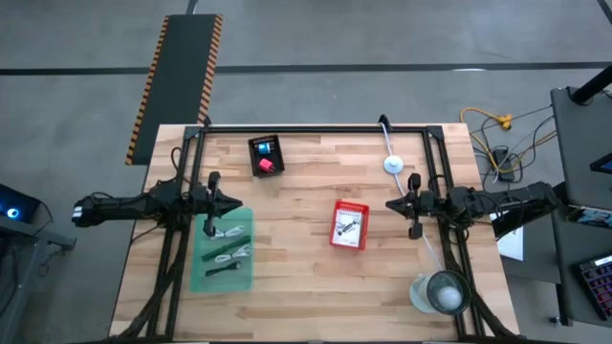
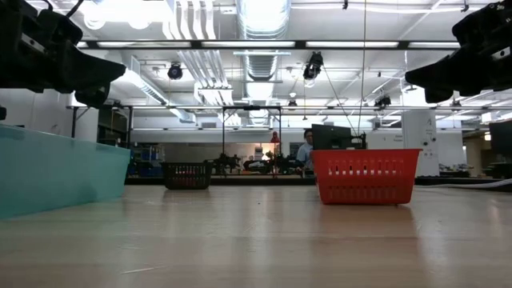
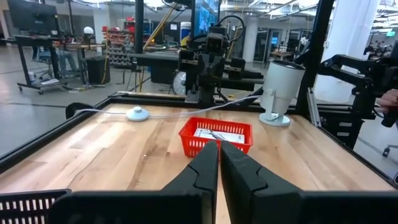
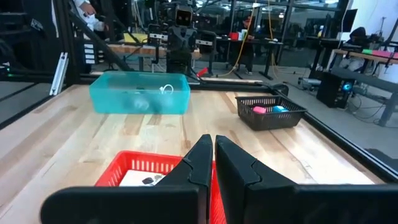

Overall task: Pick and place items into bin
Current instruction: Return to Home Position

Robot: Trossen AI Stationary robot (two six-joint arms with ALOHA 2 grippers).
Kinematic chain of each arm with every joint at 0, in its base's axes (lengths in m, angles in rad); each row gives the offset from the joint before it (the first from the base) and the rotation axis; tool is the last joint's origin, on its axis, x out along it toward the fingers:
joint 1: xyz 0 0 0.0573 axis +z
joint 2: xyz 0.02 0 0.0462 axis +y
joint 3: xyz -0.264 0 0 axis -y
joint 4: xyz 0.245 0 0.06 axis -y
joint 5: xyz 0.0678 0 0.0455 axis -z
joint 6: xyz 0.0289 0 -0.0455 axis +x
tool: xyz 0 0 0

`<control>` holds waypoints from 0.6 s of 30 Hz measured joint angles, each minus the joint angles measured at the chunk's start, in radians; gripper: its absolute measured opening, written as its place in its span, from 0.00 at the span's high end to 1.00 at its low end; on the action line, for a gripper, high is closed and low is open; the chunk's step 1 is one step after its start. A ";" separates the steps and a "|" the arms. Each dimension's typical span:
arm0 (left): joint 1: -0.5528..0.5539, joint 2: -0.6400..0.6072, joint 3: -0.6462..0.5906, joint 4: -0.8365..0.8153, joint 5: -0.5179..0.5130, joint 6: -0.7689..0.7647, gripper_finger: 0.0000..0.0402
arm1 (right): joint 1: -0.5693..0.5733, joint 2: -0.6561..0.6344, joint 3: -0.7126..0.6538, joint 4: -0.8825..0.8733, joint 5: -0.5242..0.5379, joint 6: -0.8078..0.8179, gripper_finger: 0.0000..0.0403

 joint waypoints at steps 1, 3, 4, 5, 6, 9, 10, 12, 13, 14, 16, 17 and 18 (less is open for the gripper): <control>0.000 0.000 0.000 0.001 0.000 0.000 1.00 | 0.000 0.000 0.000 0.000 0.000 -0.002 0.98; 0.000 0.001 0.000 0.001 0.000 0.000 1.00 | 0.000 0.000 0.000 0.000 0.000 -0.001 0.98; 0.000 0.000 0.000 0.003 0.000 0.000 1.00 | 0.000 0.000 0.000 0.000 0.000 -0.001 0.98; 0.000 0.000 0.000 0.004 0.000 0.000 1.00 | 0.000 0.000 0.000 0.000 0.000 -0.003 0.98; 0.000 0.000 0.000 0.004 0.000 0.000 1.00 | 0.000 0.000 0.000 0.000 0.000 -0.004 0.98; 0.000 -0.001 0.000 0.005 0.000 0.000 1.00 | 0.000 0.000 0.000 0.000 0.000 -0.004 0.98; 0.000 0.000 0.000 0.005 0.000 -0.001 1.00 | 0.000 0.000 0.000 0.000 0.000 -0.004 0.98; 0.000 0.003 0.000 0.005 0.000 -0.001 1.00 | 0.000 0.000 0.000 0.000 0.000 -0.002 0.98; 0.000 0.006 0.000 0.005 0.000 -0.001 1.00 | 0.000 0.000 0.000 0.000 0.000 -0.003 0.98; 0.000 0.007 0.000 0.005 0.000 -0.001 1.00 | 0.000 0.000 0.000 0.000 0.000 -0.004 0.98; 0.000 0.008 0.000 0.006 0.000 -0.001 1.00 | 0.000 0.000 0.000 0.000 0.000 -0.002 0.98; 0.000 0.008 0.000 0.006 0.000 -0.001 1.00 | 0.000 0.000 0.000 0.000 0.000 -0.002 0.98; 0.000 0.008 0.000 0.006 0.000 -0.001 1.00 | 0.000 0.000 0.000 0.000 0.000 -0.002 0.98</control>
